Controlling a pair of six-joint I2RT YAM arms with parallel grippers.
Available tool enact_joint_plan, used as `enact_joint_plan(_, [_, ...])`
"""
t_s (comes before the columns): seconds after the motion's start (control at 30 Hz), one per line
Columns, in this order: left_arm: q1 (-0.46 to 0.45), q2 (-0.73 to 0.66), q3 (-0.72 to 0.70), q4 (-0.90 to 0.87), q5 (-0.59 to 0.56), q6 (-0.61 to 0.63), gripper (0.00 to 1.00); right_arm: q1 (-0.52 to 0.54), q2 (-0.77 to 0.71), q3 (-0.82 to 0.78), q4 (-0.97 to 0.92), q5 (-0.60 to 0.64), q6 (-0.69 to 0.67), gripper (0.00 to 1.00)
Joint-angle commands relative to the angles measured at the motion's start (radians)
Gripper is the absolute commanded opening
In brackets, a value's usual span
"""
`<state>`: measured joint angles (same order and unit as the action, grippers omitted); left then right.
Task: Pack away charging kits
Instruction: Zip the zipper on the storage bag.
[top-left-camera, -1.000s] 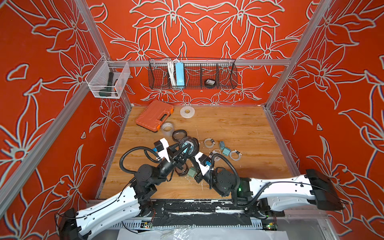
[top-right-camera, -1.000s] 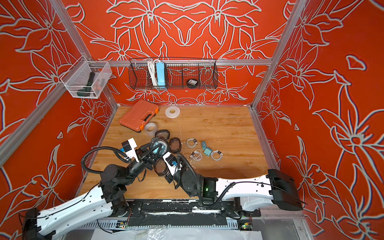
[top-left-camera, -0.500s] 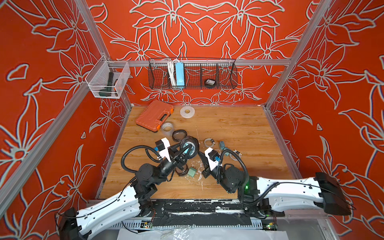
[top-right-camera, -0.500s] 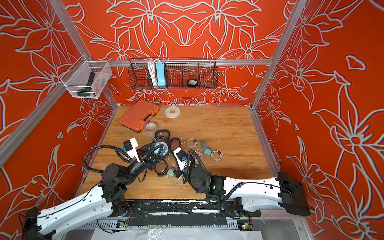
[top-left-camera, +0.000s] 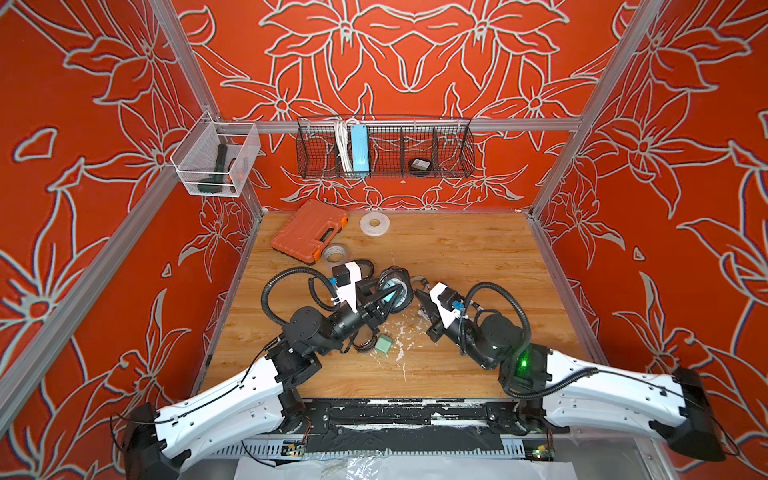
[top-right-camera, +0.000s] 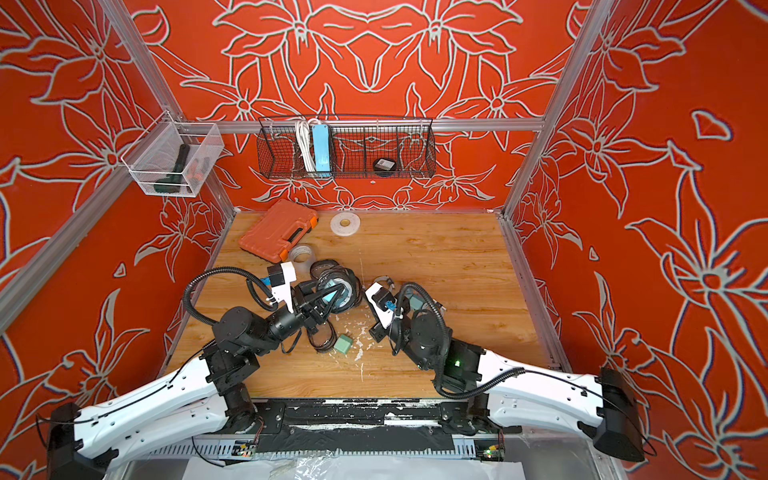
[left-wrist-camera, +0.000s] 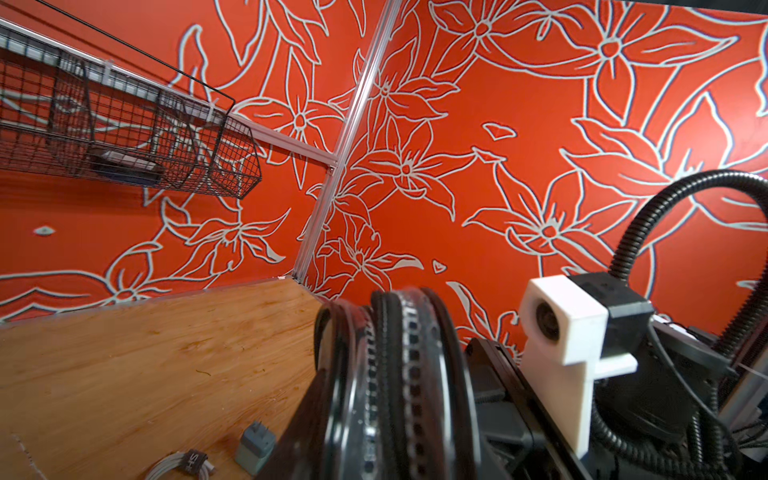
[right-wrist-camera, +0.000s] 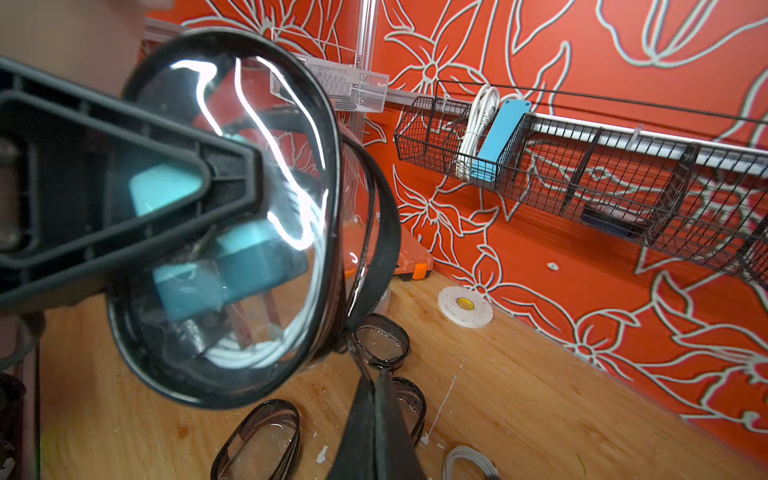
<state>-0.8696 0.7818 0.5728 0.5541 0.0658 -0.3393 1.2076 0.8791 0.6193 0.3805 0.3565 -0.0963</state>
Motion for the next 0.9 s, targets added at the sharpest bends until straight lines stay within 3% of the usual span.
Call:
enact_joint_plan(0.0, [0.001, 0.009, 0.030, -0.093, 0.088, -0.005, 0.00, -0.033, -0.066, 0.006, 0.031, 0.035, -0.084, 0.00])
enact_joint_plan(0.6, [0.001, 0.176, 0.179, -0.241, 0.216, 0.014, 0.00, -0.085, -0.083, 0.243, -0.082, -0.003, -0.253, 0.00])
enact_joint_plan(0.87, [0.002, 0.215, 0.213, -0.263, 0.295, 0.022, 0.00, -0.100, -0.036, 0.423, -0.183, -0.085, -0.308, 0.00])
